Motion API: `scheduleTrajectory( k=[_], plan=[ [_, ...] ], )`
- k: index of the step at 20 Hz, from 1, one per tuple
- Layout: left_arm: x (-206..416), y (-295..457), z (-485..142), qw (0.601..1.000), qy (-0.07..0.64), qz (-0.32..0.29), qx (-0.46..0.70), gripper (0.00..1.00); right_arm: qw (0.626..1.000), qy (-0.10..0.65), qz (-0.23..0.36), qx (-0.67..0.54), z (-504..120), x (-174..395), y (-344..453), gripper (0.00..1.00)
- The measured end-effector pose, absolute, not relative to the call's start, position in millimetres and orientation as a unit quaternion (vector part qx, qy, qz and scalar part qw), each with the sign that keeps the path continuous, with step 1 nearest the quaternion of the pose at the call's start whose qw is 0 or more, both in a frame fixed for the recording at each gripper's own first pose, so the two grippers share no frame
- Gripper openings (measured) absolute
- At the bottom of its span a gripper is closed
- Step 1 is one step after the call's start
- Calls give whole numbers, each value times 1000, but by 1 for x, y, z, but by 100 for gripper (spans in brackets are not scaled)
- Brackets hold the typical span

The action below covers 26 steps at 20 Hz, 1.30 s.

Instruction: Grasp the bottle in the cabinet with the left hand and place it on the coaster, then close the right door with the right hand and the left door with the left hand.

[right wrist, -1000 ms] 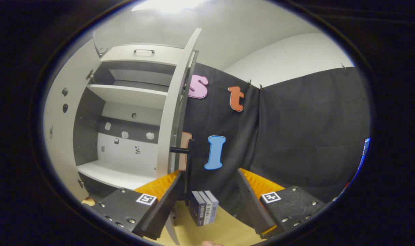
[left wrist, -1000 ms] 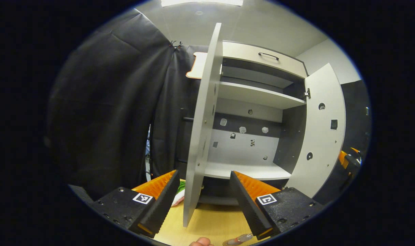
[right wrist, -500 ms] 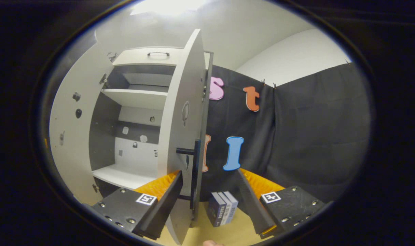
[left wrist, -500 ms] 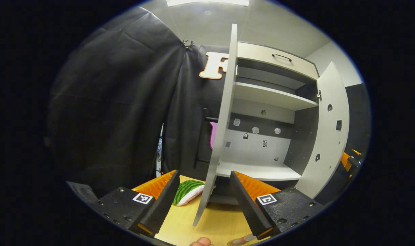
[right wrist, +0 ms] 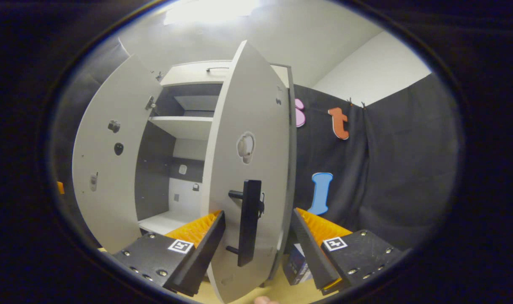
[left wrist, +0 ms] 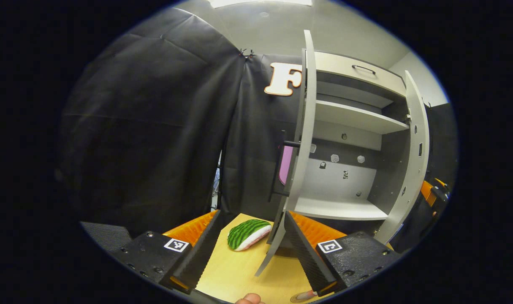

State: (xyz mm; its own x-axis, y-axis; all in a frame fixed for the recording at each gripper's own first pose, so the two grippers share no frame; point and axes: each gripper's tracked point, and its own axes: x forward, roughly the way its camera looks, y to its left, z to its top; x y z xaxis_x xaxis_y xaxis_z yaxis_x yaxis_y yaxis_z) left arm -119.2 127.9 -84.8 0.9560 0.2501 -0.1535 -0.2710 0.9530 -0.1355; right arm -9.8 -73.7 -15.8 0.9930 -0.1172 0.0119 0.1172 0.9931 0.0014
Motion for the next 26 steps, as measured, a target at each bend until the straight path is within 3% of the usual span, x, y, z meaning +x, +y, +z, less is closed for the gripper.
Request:
scheduleTrajectory(
  k=[12,20,21,25,26],
  plan=[
    [-129,153,-84,982,73,155,-73,95,1000,-6,-7,19,-16,6,-20,93],
    [-93,144,-69,989,56,120,-59,95,1000,-7,-27,-13,-16,-5,-28,93],
    [-88,142,-67,990,54,115,-56,90,999,-6,-33,-21,-16,-7,-33,93],
    [-69,141,-64,992,50,103,-44,95,998,1,-51,-35,-21,-14,-45,96],
    [-65,140,-64,993,51,100,-43,90,998,3,-56,-35,-22,-16,-48,96]
  ],
)
